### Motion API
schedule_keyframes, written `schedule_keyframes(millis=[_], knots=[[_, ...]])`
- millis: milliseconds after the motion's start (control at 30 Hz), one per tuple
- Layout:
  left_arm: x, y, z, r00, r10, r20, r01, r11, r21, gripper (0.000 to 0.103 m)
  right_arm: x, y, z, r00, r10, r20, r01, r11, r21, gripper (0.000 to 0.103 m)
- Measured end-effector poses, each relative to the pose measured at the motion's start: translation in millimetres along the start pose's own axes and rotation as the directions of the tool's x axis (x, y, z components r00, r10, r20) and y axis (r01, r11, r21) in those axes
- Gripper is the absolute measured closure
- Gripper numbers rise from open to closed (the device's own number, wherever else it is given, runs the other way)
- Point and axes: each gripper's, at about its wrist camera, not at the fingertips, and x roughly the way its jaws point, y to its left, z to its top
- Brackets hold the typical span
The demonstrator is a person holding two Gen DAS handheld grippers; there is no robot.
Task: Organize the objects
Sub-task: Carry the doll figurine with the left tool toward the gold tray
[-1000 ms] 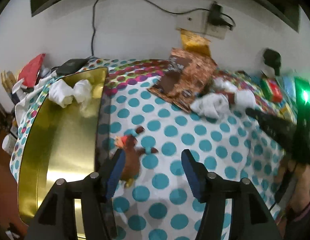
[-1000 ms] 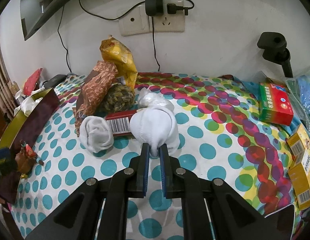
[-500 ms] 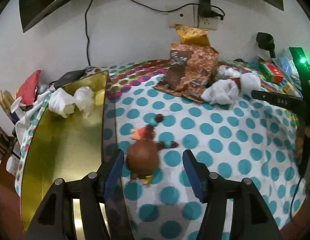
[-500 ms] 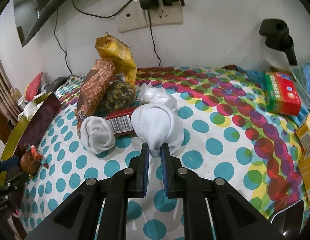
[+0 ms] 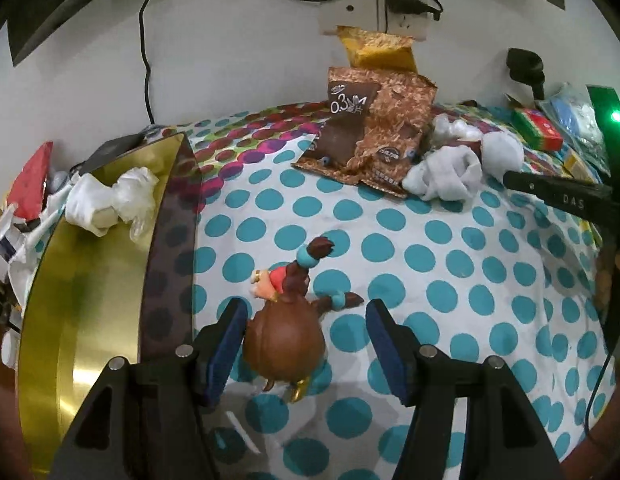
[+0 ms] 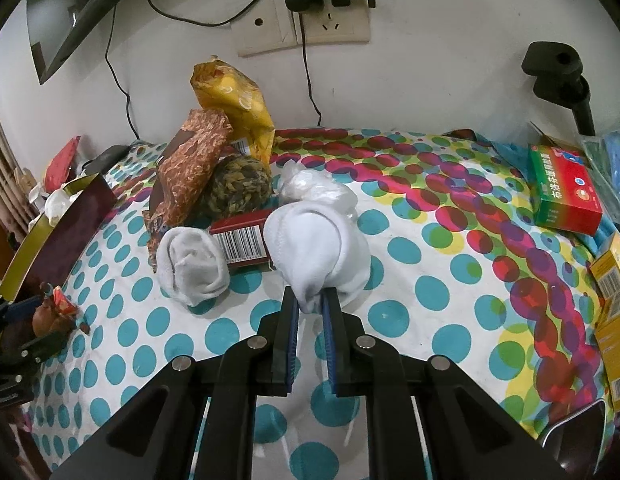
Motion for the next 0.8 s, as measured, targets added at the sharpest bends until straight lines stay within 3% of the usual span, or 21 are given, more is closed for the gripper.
schedule_keyframes(millis=[233,300,333,433,800], knots=[[5.2,-1.6,2.2,0.999,0.031,-0.02,-0.031,0.999,0.019,0.04,1.8,0.7,0.2,1.0,0.007,-0.008,-0.007,1.0,-0.001,0.089],[4.6,-2.2,2.3,1.0,0.016,-0.021,-0.016,1.0,0.01,0.052,2.0,0.8,0.3,1.0,0.006,-0.009,-0.006,1.0,-0.001,0.089],[4.6,-1.5,2.9,0.999,0.025,-0.023,-0.025,1.0,0.004,0.065,2.0,0.8,0.3,1.0,0.007,-0.009,-0.007,1.0,-0.001,0.089],[4.1,2.0,4.9,0.999,-0.013,-0.033,0.012,0.999,-0.035,0.065,1.7,0.7,0.0,1.0,0.003,-0.005,-0.003,1.0,0.001,0.089],[-12.5,-7.7,14.0,1.0,-0.005,0.004,0.005,1.0,-0.028,0.068,1.0,-1.7,-0.3,1.0,0.008,-0.004,-0.008,1.0,0.009,0.089]])
